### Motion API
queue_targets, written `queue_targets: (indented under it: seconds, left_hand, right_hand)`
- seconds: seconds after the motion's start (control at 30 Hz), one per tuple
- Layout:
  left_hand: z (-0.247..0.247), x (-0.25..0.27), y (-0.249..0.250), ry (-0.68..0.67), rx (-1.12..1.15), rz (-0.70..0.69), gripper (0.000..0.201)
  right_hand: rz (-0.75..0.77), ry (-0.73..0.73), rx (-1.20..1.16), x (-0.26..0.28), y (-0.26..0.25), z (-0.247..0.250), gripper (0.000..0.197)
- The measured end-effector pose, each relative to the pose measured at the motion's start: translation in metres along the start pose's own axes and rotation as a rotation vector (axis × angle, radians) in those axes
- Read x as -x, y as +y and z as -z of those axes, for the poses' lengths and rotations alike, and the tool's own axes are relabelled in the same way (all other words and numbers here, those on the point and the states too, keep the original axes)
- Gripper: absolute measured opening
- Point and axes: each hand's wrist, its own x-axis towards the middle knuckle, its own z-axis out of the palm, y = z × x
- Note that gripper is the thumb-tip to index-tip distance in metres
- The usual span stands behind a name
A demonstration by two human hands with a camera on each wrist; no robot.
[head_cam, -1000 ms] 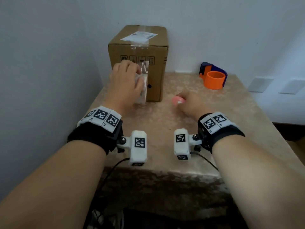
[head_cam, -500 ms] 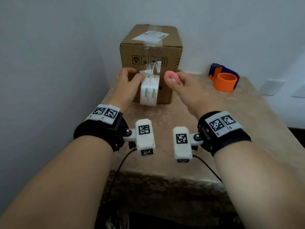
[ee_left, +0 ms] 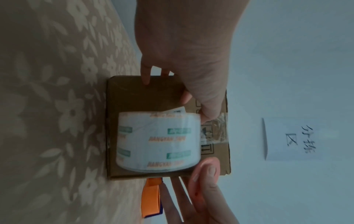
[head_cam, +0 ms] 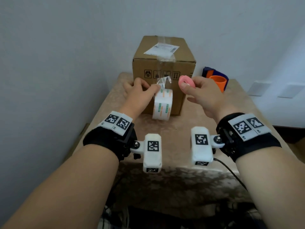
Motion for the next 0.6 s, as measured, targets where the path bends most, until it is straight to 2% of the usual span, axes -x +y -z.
queue_targets:
  seconds: [0.13, 0.2, 0.3, 0.4, 0.53, 0.6]
  left_hand:
    - [0.003, 0.007, 0.001, -0.051, -0.062, -0.001, 0.031]
    - [0.007, 0.008, 0.003, -0.001, -0.162, -0.022, 0.040]
    - [0.009, 0.012, 0.009, 0.090, -0.182, -0.067, 0.038]
    - [0.006, 0.017, 0.015, -0.025, -0.020, -0.064, 0.033]
    - [-0.001, 0.022, 0.020, -0.150, 0.116, 0.038, 0.022]
    - [-0.006, 0.022, 0.021, -0.167, 0.172, 0.082, 0.017]
  right_hand:
    - [0.042, 0.062, 0.172, 0.003, 0.003, 0.016, 0.024]
    - [0.104, 0.106, 0.302, 0.002, 0.003, 0.017, 0.027]
    - [0.169, 0.059, 0.365, 0.002, -0.003, 0.014, 0.020]
    - [0.199, 0.028, 0.330, -0.003, -0.008, 0.009, 0.012]
    - [0.155, -0.071, 0.279, -0.005, -0.008, 0.003, 0.026]
    - [0.163, -0.093, 0.280, -0.005, -0.008, 0.001, 0.025]
